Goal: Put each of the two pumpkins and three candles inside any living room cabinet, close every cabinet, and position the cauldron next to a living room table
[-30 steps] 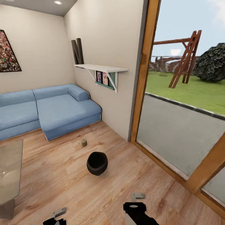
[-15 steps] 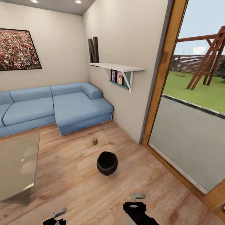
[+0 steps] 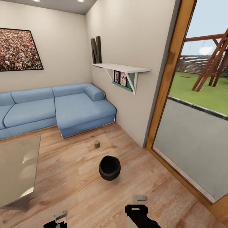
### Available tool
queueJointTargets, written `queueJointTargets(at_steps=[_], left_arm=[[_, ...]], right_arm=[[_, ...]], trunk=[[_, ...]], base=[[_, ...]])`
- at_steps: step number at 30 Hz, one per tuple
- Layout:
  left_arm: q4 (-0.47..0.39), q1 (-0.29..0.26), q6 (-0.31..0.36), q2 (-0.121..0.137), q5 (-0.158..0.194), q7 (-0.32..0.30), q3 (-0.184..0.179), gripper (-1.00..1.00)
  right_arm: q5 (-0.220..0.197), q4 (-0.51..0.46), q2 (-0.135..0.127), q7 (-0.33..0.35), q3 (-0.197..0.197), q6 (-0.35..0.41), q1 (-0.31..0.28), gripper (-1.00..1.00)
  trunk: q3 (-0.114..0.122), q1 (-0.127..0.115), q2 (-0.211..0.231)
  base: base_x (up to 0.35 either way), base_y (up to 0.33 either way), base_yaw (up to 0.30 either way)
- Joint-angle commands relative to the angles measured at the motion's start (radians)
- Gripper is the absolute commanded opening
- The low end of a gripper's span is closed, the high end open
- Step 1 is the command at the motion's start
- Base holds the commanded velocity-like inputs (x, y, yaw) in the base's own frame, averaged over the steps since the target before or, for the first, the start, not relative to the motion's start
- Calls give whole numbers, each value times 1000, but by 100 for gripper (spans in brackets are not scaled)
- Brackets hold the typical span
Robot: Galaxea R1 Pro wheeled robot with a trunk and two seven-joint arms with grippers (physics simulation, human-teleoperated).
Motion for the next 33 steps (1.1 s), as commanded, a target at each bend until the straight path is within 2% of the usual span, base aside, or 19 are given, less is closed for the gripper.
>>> queueJointTargets(at_steps=[1,4,10,16,18,19,21,22,23,25,27,31,33], left_arm=[[0,0,0,0,0,0,0,100],[0,0,-3,0,0,0,0,100],[27,0,-60,0,0,0,-3,100],[30,0,-58,-2,1,0,-1,100],[23,-1,-40,-12,1,1,-4,100],[13,-2,-10,-20,1,1,-7,100],[-42,-2,93,-36,1,2,-10,100],[-126,-3,188,-45,1,2,-11,100],[-159,-3,218,-47,1,3,-12,100],[-288,-3,327,-49,2,3,-12,100],[-387,-3,416,-51,3,3,-11,100],[-468,-3,484,-56,3,7,-13,100],[-481,-3,494,-56,3,7,-12,100]], right_arm=[[0,0,0,0,0,1,0,100],[0,0,0,-1,1,2,0,100],[0,-1,0,-1,1,2,0,100],[1,-1,0,-1,1,2,0,100],[2,-2,0,-1,2,2,0,100],[2,-4,0,-2,2,3,0,100],[3,-29,0,-4,2,8,0,100],[0,-64,0,-4,1,23,0,100],[-1,-77,0,-5,1,33,0,100],[-5,-128,0,-6,-3,97,-5,100],[-10,-206,0,-6,-23,158,-10,100],[-5,-311,0,-17,-115,210,-13,100],[-2,-330,0,-27,-133,229,-14,100]], trunk=[[0,0,0],[0,0,0],[0,0,0],[0,0,0],[0,0,0],[0,0,0],[0,0,0],[0,0,0],[0,0,0],[0,0,0],[0,0,0],[0,0,0],[0,0,0]], base=[[253,54,7],[286,43,103],[306,-51,246],[130,-56,79],[24,-11,14],[14,-6,8],[7,-3,4],[3,-1,2],[2,-1,1],[1,0,0],[0,0,0],[0,0,0],[0,0,0]])
